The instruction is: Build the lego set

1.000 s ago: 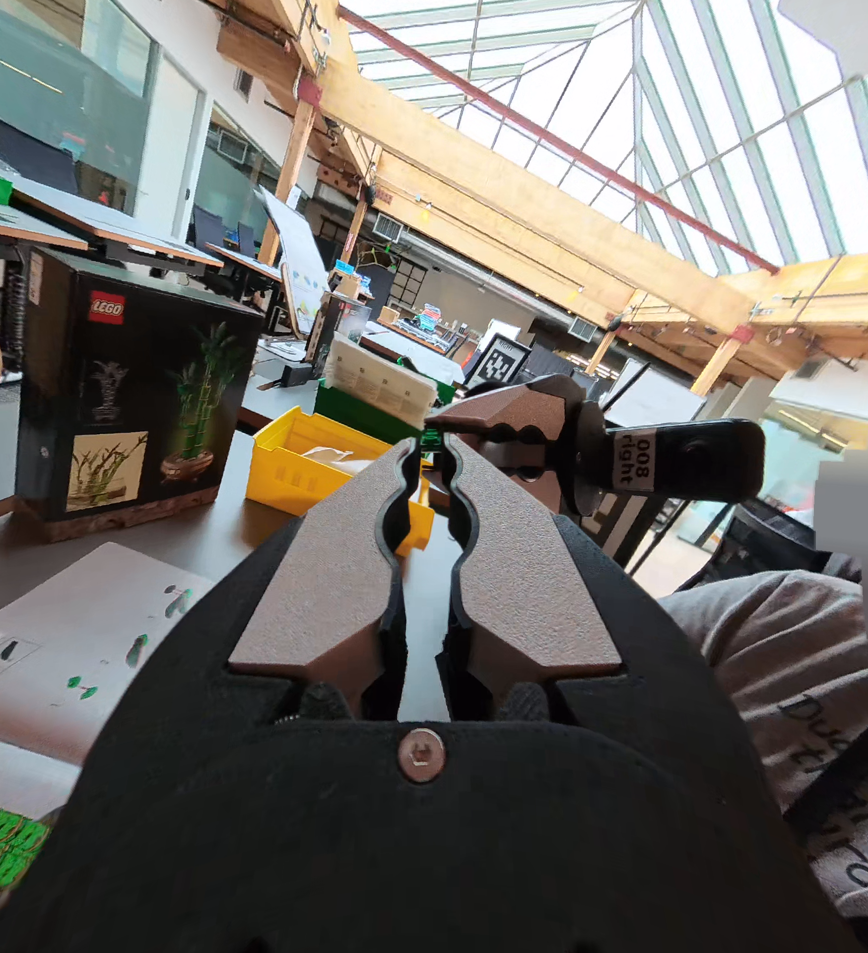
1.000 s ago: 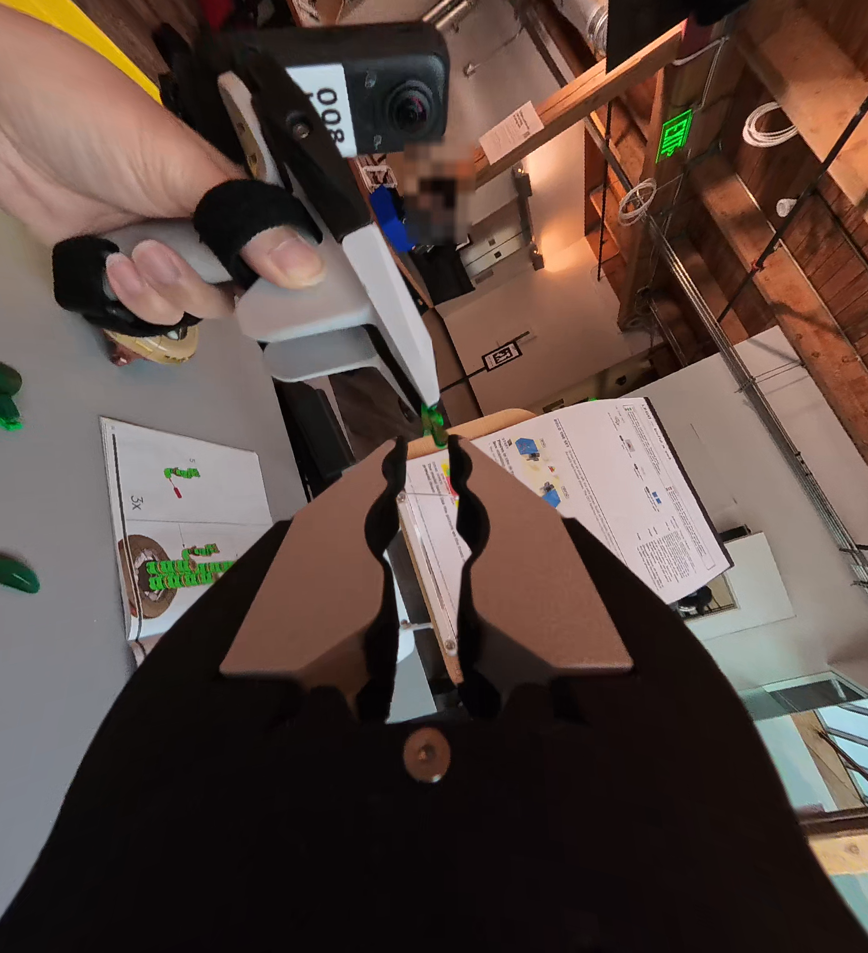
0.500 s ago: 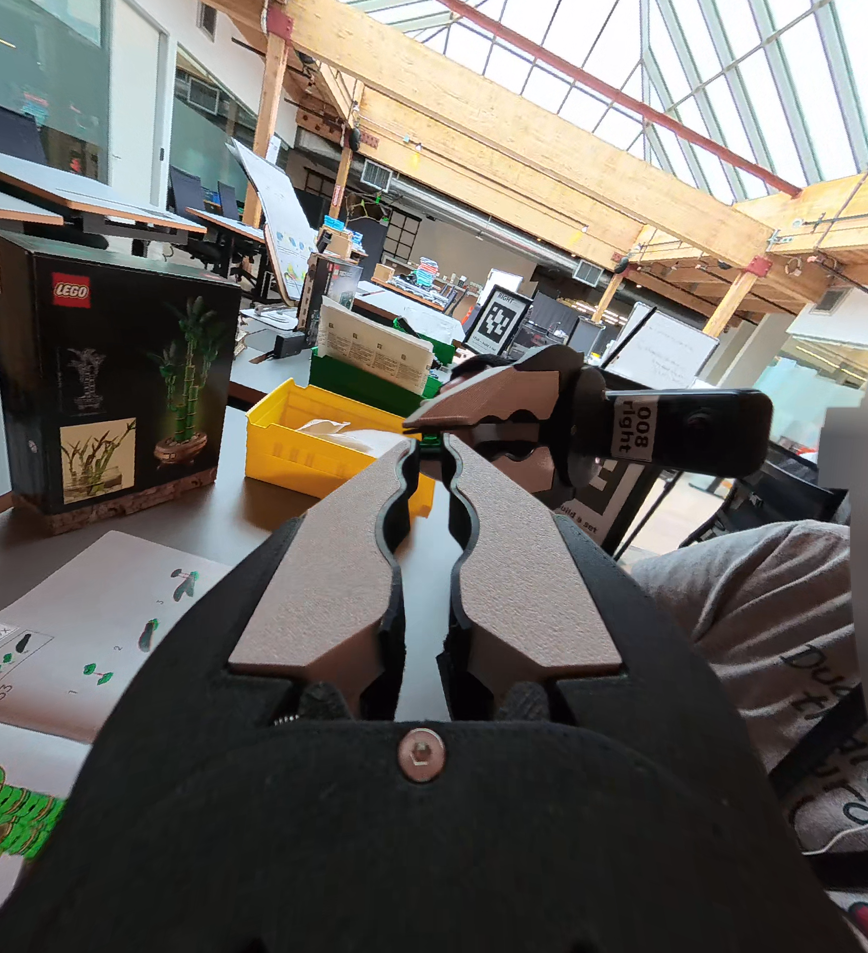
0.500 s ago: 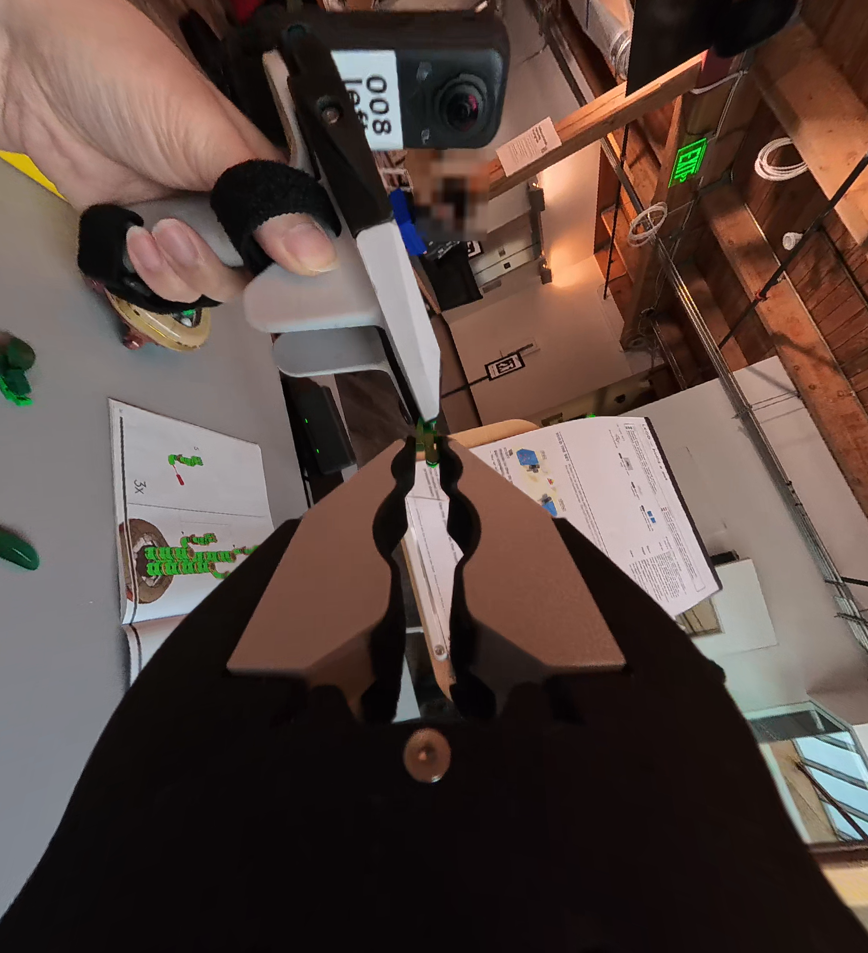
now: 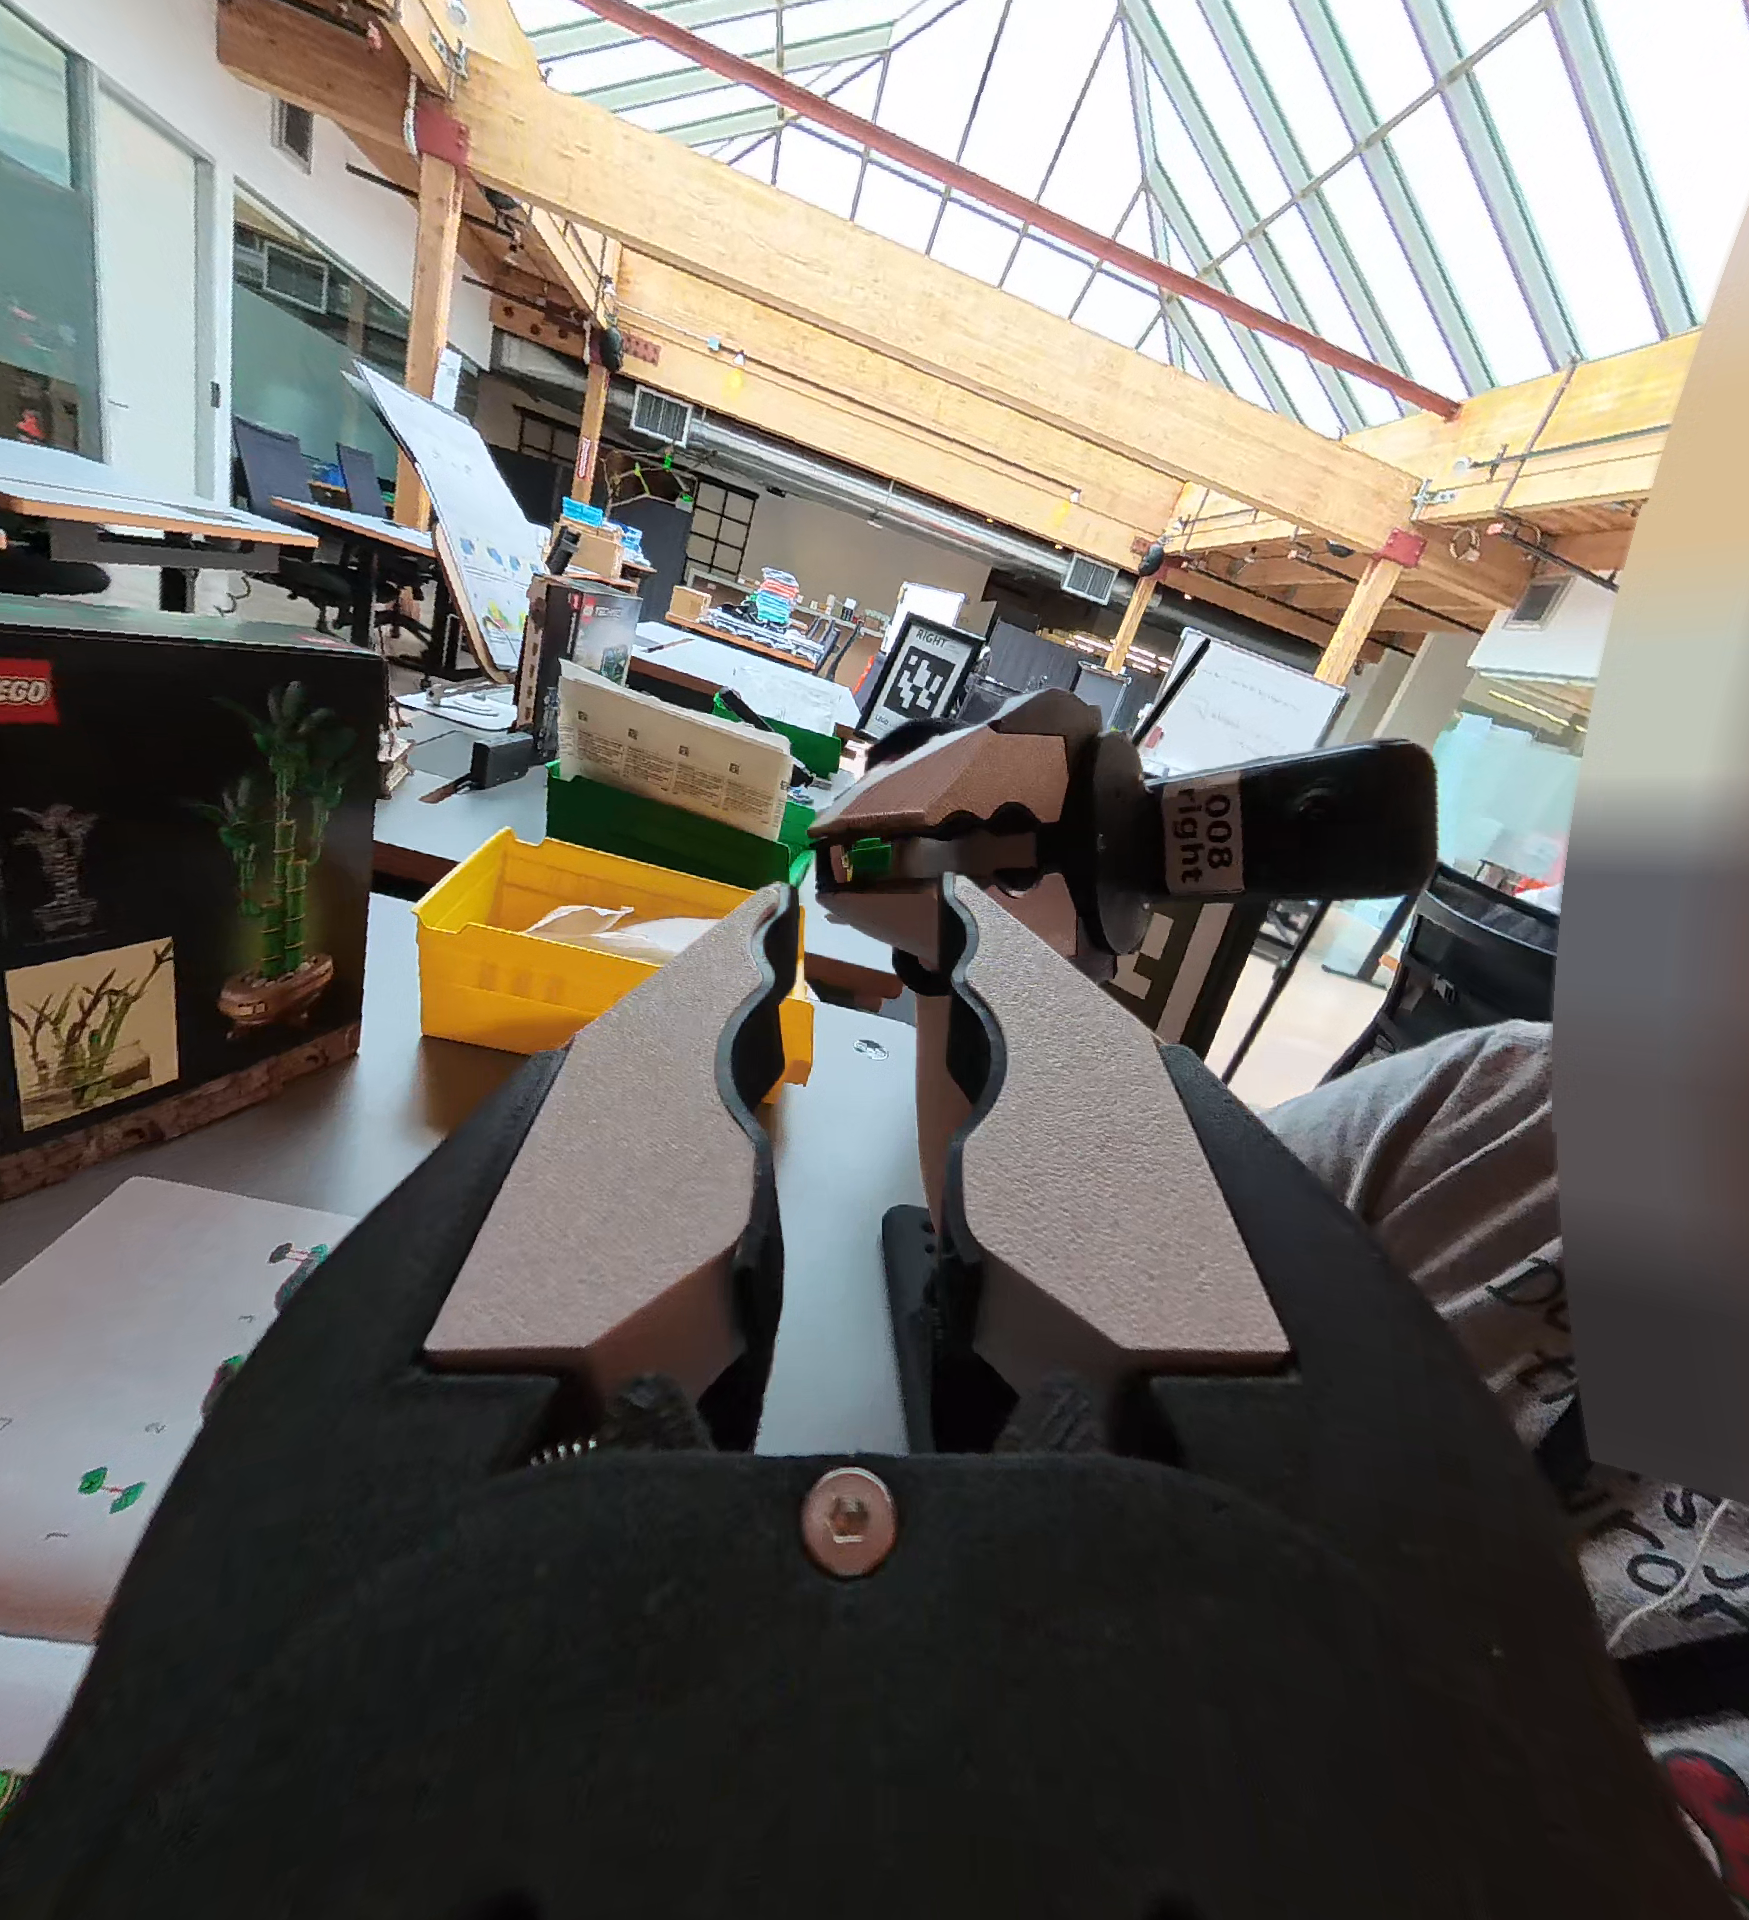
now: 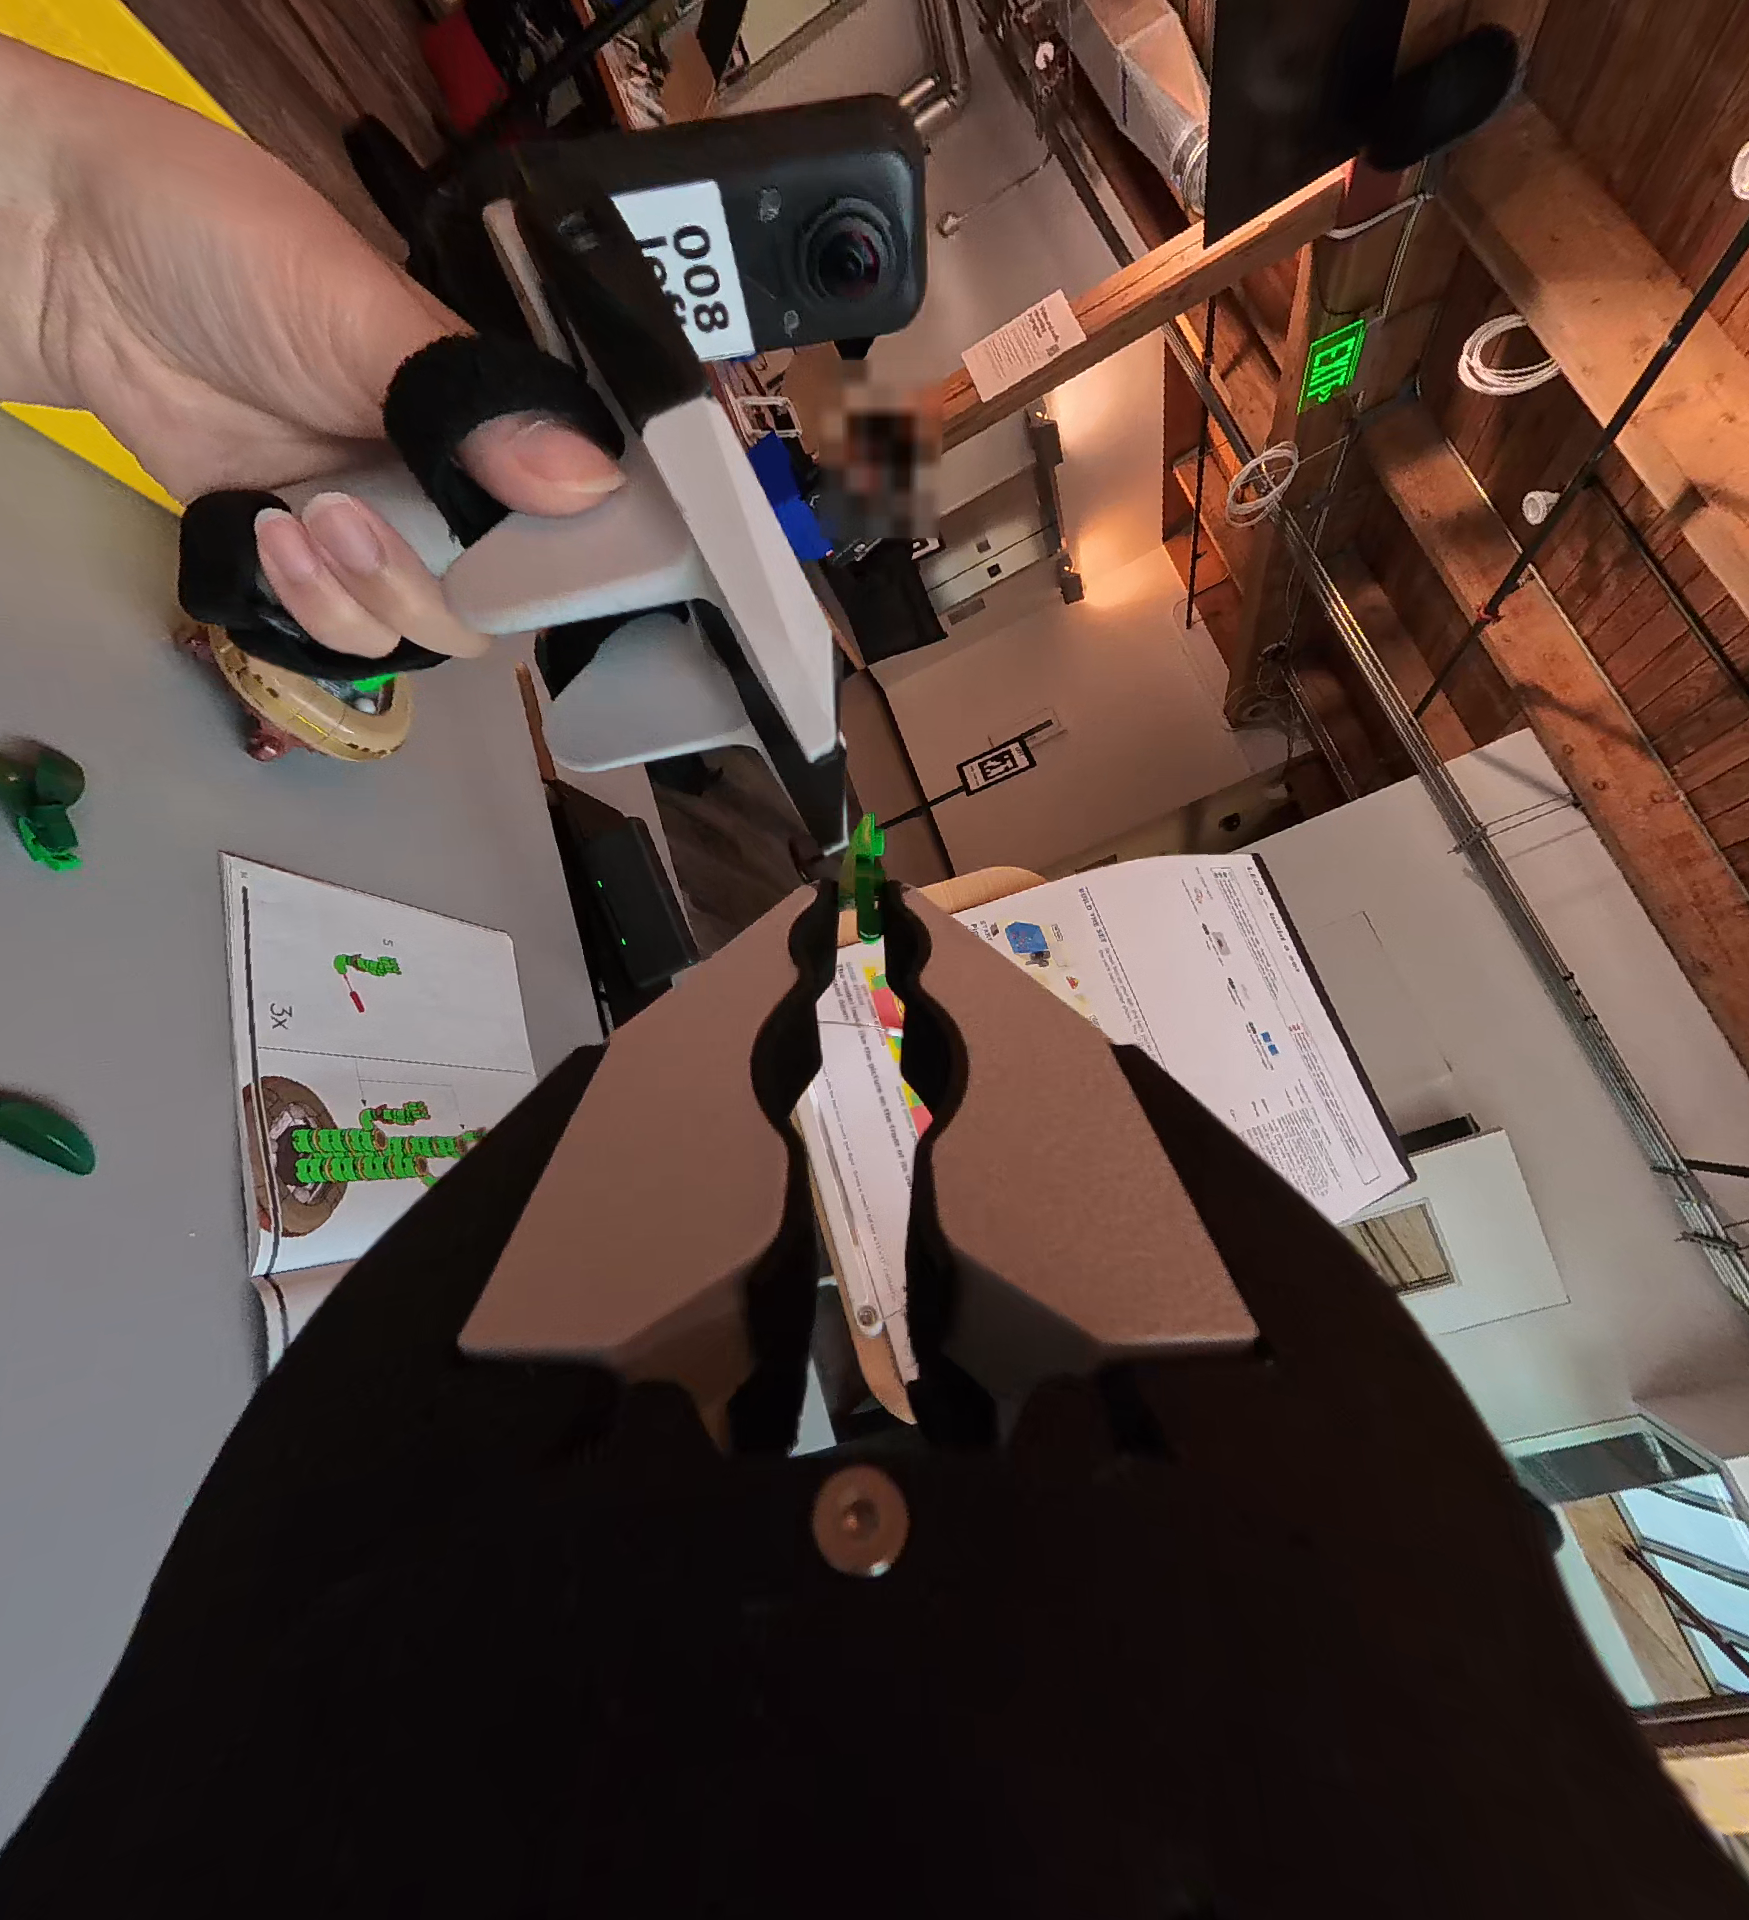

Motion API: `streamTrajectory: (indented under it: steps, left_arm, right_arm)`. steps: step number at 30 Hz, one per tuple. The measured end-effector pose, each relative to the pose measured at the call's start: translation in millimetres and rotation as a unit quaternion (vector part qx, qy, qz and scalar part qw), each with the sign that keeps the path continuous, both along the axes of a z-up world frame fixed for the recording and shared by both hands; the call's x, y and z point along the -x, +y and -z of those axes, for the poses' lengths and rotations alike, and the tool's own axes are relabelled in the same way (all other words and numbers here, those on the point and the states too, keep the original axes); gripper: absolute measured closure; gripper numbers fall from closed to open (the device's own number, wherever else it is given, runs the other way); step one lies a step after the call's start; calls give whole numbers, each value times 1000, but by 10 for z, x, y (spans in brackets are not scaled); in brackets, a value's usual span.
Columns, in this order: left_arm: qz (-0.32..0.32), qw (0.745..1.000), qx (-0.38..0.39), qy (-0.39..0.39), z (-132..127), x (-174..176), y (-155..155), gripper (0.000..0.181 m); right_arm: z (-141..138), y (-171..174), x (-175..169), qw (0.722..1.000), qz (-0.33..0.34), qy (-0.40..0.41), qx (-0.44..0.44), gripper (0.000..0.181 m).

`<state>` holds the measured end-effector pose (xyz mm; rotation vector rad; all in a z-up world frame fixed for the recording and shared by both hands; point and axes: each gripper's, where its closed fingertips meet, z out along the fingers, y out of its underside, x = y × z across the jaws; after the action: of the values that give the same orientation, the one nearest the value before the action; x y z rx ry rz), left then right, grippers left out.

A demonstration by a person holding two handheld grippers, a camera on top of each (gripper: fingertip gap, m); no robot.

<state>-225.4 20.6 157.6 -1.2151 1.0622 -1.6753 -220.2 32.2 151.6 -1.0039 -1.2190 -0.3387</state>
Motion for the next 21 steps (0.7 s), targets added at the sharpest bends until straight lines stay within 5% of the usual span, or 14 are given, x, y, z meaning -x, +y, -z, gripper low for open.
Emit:
streamTrajectory:
  steps: [9,21]
  left_arm:
    - [-3,1000,-5,-6,-7,-85,-38,175]
    - [-8,1000,-19,10,36,-84,-34,175]
  right_arm:
    - [41,-16,46,1000,2,-22,-6,175]
    - [47,4,28,999,11,-31,-13,175]
